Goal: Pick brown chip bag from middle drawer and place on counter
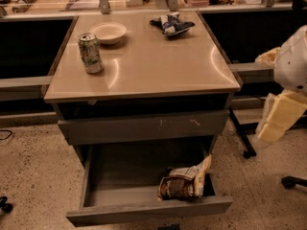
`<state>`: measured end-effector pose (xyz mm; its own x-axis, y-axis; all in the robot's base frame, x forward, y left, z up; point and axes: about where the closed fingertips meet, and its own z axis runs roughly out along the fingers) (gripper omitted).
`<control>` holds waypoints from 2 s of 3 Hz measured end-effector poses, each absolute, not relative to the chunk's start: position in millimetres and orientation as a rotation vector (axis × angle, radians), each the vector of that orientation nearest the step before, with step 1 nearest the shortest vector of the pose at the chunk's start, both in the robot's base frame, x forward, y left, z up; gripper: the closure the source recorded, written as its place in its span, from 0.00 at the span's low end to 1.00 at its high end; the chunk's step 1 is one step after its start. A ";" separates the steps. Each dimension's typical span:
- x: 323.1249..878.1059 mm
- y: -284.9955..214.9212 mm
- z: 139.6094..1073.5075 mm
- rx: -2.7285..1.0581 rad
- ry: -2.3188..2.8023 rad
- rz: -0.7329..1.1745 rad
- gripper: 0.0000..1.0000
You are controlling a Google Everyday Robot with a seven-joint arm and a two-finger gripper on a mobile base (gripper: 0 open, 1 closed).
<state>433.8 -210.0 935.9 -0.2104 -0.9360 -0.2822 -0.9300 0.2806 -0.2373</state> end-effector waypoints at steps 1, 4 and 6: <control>437.5 -199.7 863.3 -1.620 2.198 0.102 0.00; 439.9 -176.1 728.7 -1.606 2.255 0.252 0.00; 435.9 -145.5 592.2 -1.597 2.198 0.419 0.00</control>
Offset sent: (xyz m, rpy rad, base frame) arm 0.0229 0.0476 -0.2812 0.2395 0.2283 -0.1625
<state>435.9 -145.5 592.2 -0.2743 -0.8355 -0.4762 -0.9520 0.3058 0.0119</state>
